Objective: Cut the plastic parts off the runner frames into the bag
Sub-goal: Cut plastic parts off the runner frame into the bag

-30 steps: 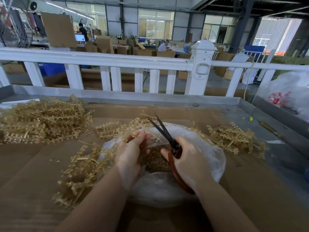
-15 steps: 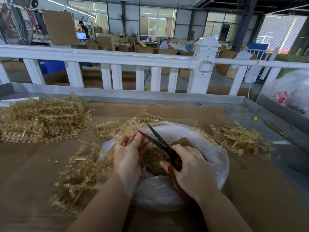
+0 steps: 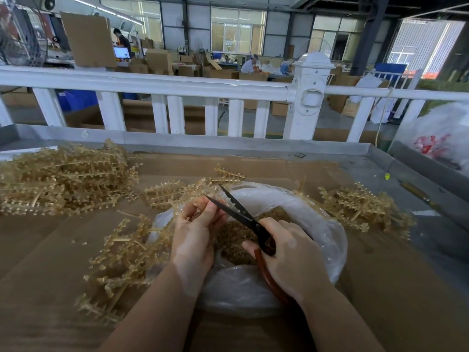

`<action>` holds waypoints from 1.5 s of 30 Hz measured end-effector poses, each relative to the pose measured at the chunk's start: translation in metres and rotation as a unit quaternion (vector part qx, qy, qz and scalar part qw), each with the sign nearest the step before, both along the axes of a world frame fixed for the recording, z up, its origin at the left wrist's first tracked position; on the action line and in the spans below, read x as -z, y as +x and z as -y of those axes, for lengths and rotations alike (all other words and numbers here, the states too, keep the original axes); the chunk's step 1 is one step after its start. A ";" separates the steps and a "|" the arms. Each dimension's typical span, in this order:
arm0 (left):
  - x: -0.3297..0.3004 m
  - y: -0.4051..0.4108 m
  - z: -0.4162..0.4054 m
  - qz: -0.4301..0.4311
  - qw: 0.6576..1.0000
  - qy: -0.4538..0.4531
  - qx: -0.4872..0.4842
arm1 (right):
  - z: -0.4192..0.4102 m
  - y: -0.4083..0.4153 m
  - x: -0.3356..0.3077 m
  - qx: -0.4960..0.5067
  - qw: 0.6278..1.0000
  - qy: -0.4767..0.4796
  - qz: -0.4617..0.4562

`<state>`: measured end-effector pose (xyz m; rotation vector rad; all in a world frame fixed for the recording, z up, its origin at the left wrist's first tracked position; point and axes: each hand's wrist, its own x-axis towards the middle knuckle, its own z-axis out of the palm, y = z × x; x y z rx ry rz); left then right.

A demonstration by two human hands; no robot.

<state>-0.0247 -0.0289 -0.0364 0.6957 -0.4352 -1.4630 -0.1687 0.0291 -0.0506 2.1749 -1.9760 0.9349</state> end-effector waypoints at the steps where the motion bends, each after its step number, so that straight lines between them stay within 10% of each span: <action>1: 0.000 0.000 0.000 -0.005 1.000 0.002 0.006 | 0.000 0.000 0.000 -0.001 1.000 0.002 -0.003; 45: 0.006 0.004 0.004 0.006 0.996 -0.007 0.085 | 0.000 0.004 -0.001 -0.026 0.998 -0.061 -0.020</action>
